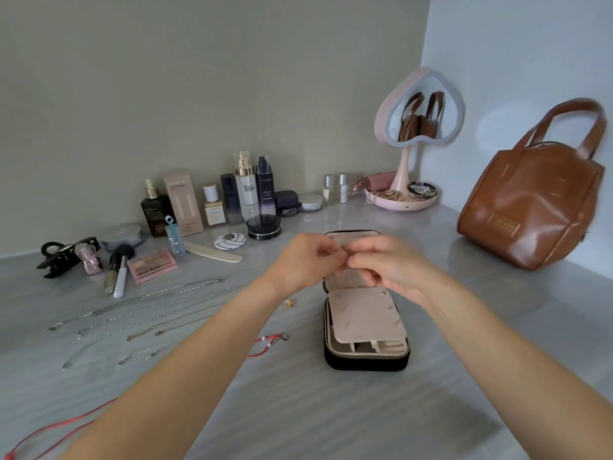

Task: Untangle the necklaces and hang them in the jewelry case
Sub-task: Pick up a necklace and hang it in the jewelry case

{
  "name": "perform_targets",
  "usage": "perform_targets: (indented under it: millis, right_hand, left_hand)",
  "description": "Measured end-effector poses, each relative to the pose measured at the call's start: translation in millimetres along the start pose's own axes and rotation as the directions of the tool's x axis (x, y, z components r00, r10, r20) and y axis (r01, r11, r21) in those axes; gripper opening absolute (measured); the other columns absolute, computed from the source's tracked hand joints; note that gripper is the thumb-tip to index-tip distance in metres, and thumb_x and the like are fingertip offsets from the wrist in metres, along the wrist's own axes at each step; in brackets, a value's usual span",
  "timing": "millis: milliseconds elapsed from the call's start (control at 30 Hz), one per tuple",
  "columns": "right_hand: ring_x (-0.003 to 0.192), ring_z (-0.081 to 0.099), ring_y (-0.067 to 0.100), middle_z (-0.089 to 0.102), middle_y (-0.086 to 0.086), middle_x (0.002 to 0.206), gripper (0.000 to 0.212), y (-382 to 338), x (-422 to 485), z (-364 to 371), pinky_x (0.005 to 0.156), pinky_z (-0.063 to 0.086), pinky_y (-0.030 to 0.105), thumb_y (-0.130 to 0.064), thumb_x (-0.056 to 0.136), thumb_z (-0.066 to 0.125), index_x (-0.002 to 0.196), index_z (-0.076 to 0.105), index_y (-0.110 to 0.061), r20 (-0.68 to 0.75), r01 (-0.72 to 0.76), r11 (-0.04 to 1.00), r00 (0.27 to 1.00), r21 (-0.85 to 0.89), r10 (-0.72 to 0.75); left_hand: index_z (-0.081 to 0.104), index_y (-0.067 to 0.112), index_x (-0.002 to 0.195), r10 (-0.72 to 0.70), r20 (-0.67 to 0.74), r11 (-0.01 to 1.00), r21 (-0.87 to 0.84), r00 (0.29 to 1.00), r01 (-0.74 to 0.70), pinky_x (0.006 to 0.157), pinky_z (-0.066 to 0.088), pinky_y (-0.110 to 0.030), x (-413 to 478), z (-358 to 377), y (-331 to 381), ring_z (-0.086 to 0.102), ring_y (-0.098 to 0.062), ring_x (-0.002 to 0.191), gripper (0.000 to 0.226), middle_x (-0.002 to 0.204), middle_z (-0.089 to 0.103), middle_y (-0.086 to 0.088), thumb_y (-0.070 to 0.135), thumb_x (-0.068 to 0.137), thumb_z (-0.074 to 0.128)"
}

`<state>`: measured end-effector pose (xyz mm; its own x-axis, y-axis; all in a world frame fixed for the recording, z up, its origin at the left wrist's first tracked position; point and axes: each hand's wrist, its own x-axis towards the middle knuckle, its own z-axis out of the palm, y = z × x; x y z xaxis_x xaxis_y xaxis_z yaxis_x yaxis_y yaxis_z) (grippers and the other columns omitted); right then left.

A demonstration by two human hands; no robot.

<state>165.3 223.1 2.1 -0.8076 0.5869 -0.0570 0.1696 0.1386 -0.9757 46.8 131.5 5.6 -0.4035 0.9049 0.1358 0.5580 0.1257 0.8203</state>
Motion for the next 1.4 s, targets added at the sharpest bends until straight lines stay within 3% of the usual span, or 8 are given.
perform_targets:
  millis: [300,500,667,733,900,1033,1233,1400]
  right_hand:
    - [0.037,0.039,0.001,0.058,0.0,0.06,0.014,2,4,-8,0.044,0.031,0.019,-0.008,0.087,0.059,0.074,0.064,-0.013,-0.08,0.082,0.973,0.992,-0.215,-0.101]
    - [0.051,0.051,-0.001,0.062,-0.004,0.063,0.015,-10,18,-14,0.054,0.041,0.014,-0.01,0.085,0.061,0.072,0.064,-0.018,-0.083,0.165,0.875,0.971,-0.455,-0.226]
    - [0.067,0.06,0.012,0.063,-0.009,0.062,0.022,-13,39,-10,0.071,0.047,0.029,-0.016,0.081,0.065,0.064,0.061,-0.029,-0.07,0.192,0.791,0.956,-0.582,-0.283]
    - [0.07,0.061,0.013,0.062,-0.011,0.063,0.014,-14,45,-6,0.073,0.049,0.031,-0.018,0.081,0.066,0.069,0.065,-0.025,-0.08,0.191,0.759,0.949,-0.623,-0.305]
    - [0.079,0.063,0.015,0.066,-0.011,0.071,0.009,-14,50,3,0.075,0.052,0.031,-0.022,0.082,0.063,0.077,0.071,-0.022,-0.084,0.154,0.602,0.934,-0.784,-0.348]
    - [0.086,0.063,0.021,0.072,-0.001,0.088,0.012,-11,51,6,0.074,0.052,0.033,-0.023,0.082,0.061,0.079,0.072,-0.021,-0.114,0.109,0.518,0.918,-0.848,-0.381]
    - [0.085,0.06,0.028,0.068,0.006,0.086,0.015,-8,52,4,0.062,0.038,0.029,-0.027,0.082,0.06,0.079,0.07,-0.017,-0.192,0.041,0.46,0.873,-0.887,-0.447]
    - [0.088,0.061,0.03,0.07,0.006,0.087,0.014,4,42,-1,0.064,0.044,0.031,-0.023,0.084,0.056,0.083,0.068,-0.015,-0.222,0.019,0.458,0.856,-0.889,-0.467]
  left_hand:
    - [0.067,0.016,0.084,-0.04,-0.033,0.999,-0.024,0.999,0.039,0.04,0.03,-0.015,1,-1,-15,0.039,-0.005,0.044,0.009,0.063,0.054,0.012,0.023,0.086,0.062]
    - [0.062,0.018,0.097,-0.086,-0.192,0.993,-0.091,0.978,0.069,0.042,0.04,-0.007,4,-16,-28,0.056,-0.009,0.076,0.011,0.092,0.061,0.005,0.022,0.088,0.057]
    - [0.043,0.007,0.132,-0.245,-0.031,0.966,-0.088,0.969,0.242,0.06,0.047,-0.019,15,-2,-31,0.056,-0.013,0.088,0.059,0.119,0.06,-0.005,0.038,0.085,0.06]
    - [0.051,0.004,0.122,-0.268,0.02,0.959,-0.092,0.963,0.269,0.059,0.047,-0.023,19,6,-33,0.053,-0.013,0.079,0.054,0.105,0.061,-0.014,0.039,0.084,0.062]
    - [0.053,0.018,0.076,-0.244,-0.09,0.961,-0.159,0.966,0.228,0.051,0.04,-0.024,28,15,-36,0.049,-0.014,0.06,0.02,0.072,0.056,0.0,0.033,0.082,0.065]
    - [0.047,0.016,0.067,-0.226,-0.18,0.974,-0.064,0.957,0.218,0.044,0.032,-0.022,33,18,-37,0.042,-0.012,0.044,0.026,0.056,0.049,0.003,0.032,0.083,0.06]
    - [0.044,0.018,0.063,-0.231,-0.224,0.973,-0.047,0.947,0.226,0.055,0.037,-0.027,35,23,-43,0.044,-0.02,0.051,0.025,0.057,0.048,0.002,0.029,0.082,0.058]
    - [0.048,0.019,0.067,-0.214,-0.228,0.976,-0.015,0.95,0.216,0.056,0.04,-0.027,34,22,-45,0.049,-0.019,0.056,0.02,0.063,0.054,0.003,0.03,0.079,0.06]
